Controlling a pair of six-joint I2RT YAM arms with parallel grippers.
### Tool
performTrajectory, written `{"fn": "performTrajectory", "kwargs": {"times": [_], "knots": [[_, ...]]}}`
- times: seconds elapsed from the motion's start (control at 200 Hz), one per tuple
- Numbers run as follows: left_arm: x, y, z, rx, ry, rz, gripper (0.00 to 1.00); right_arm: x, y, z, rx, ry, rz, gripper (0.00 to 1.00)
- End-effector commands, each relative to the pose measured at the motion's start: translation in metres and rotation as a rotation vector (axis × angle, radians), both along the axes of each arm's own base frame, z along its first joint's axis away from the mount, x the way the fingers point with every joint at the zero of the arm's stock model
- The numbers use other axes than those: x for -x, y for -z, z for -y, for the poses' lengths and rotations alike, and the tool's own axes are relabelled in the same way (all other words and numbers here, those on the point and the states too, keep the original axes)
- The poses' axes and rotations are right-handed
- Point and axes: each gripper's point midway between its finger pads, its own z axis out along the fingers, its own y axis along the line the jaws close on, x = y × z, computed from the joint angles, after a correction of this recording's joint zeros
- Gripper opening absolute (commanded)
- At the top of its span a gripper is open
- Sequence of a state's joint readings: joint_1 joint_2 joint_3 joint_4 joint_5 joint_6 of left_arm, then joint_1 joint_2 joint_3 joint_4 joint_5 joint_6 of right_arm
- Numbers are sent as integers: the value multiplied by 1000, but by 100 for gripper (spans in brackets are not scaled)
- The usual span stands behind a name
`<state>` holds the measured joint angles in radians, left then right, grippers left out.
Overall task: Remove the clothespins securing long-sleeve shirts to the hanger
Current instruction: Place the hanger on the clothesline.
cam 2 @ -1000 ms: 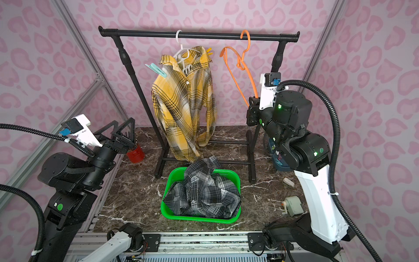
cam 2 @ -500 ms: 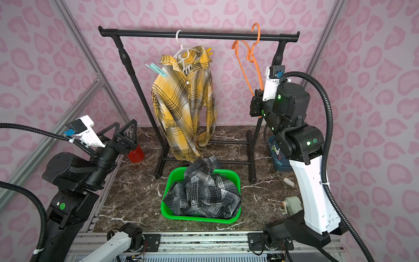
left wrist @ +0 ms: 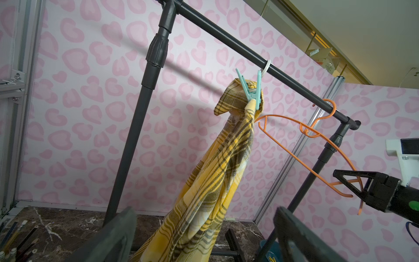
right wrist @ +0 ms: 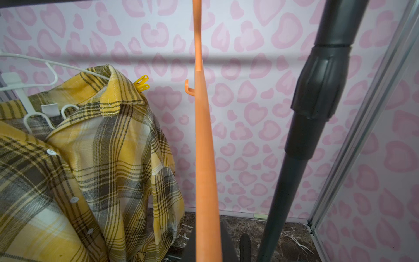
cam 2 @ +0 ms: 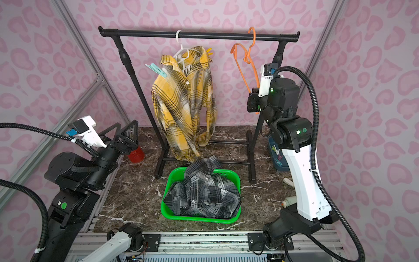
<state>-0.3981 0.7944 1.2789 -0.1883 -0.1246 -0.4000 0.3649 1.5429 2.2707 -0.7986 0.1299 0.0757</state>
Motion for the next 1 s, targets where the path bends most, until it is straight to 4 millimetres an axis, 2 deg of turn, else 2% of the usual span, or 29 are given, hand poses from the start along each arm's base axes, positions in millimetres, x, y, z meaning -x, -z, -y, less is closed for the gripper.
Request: {"fn": "performTrajectory", "kwargs": {"times": [0.0, 0.205, 0.3, 0.38, 0.545, 0.58, 0.665, 0.755, 0.83, 1.0], "knots": [[-2, 3, -1, -12, -11, -6, 97, -5, 4, -4, -7, -9, -4, 0], [-6, 9, 0, -26, -16, -20, 97, -5, 15, -5, -14, -12, -20, 0], [-8, 11, 0, -32, -22, -26, 97, 1, 12, -3, -33, -15, -3, 25], [-9, 12, -1, -35, -28, -29, 97, 10, 3, 1, -52, -12, 33, 43], [-13, 15, -12, -15, -92, -20, 97, 38, -20, 7, -88, -28, 110, 63], [-14, 15, -15, -4, -101, -12, 97, 43, -23, 9, -98, -30, 122, 73], [-16, 15, -16, 13, -94, -10, 97, 49, -25, 13, -98, -23, 133, 80], [-21, 16, -17, 17, -101, -16, 97, 52, -23, 13, -85, -27, 132, 98], [-25, 19, -19, 16, -111, -24, 97, 58, -23, 10, -93, -56, 150, 98], [-40, 34, -27, 26, -137, -68, 97, 94, -39, 8, -150, -131, 259, 98]]}}
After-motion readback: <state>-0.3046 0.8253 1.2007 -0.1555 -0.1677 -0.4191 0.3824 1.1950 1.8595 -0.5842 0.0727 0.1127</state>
